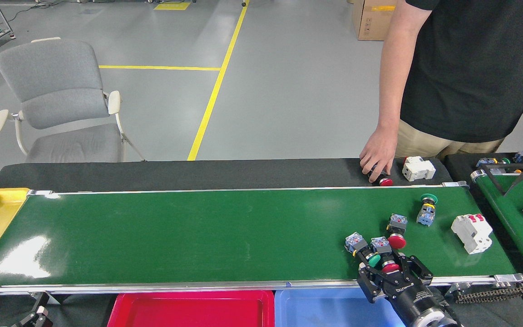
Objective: Pick switch part from conveyor to tray
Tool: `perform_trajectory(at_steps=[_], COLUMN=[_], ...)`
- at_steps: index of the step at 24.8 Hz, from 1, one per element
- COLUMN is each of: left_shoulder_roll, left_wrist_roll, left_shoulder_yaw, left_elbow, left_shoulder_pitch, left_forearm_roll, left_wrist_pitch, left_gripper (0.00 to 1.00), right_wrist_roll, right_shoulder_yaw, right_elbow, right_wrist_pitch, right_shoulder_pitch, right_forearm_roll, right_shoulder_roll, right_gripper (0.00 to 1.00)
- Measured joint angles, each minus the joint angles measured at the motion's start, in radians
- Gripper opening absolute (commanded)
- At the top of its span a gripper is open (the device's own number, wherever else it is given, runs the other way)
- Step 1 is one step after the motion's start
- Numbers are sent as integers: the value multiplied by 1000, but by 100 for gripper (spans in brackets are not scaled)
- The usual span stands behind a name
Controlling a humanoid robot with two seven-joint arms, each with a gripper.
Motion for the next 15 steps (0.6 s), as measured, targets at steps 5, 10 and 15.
perform_trajectory(at_steps=[5, 10, 15], left_shoulder_roll=[0, 0, 0], left_wrist_roll=[0, 0, 0], left_shoulder_yaw=[0, 0, -1], left_elbow=[-2, -4, -4], left_shoulder_pitch=[0, -1, -4], left_forearm_roll=[1, 1, 1], left_wrist_pitch=[0, -3, -4], left_gripper=[100, 100, 100], right_wrist_roll=[5, 5, 5], right_shoulder_yaw=[6, 177, 321], right_elbow=[-102, -119, -89], right_wrist_pitch=[-243, -349, -350], right_shoulder_pitch=[8, 17, 21], right_forearm_roll=[-39, -38, -33], right_shoulder_roll=[2, 24, 49], right_gripper=[2, 73, 100])
